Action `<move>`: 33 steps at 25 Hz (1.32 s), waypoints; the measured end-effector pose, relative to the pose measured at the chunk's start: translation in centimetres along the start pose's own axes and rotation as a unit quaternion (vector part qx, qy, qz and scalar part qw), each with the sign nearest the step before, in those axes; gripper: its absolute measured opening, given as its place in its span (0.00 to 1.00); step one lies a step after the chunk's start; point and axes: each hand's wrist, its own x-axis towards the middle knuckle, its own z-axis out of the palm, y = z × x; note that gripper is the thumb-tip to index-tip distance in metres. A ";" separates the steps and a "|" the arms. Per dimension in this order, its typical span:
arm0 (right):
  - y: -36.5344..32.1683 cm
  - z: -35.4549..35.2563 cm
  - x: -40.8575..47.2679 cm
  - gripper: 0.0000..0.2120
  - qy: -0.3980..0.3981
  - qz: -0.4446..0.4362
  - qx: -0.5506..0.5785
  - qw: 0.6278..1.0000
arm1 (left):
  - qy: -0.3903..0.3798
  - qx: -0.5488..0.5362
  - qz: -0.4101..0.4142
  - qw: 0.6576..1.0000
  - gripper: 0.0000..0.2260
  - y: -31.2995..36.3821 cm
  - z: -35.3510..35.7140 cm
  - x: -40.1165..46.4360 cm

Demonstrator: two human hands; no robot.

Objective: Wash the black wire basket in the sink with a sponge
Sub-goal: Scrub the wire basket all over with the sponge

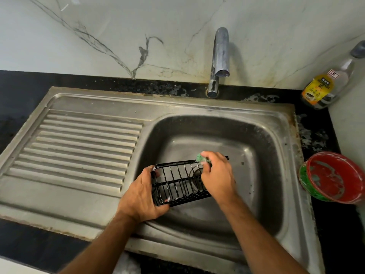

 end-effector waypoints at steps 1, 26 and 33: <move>0.0 -0.3 0.0 0.18 0.001 0.007 0.009 1.000 | 0.003 0.006 0.000 1.000 0.42 0.0 0.0 0.0; -9.3 1.3 -3.2 0.14 0.011 0.044 0.055 0.997 | 0.014 0.010 0.058 0.998 0.46 -0.9 0.3 0.2; -6.9 0.2 -5.7 0.17 -0.095 -0.091 0.000 0.991 | 0.027 0.000 0.067 0.997 0.42 -0.9 0.2 -0.2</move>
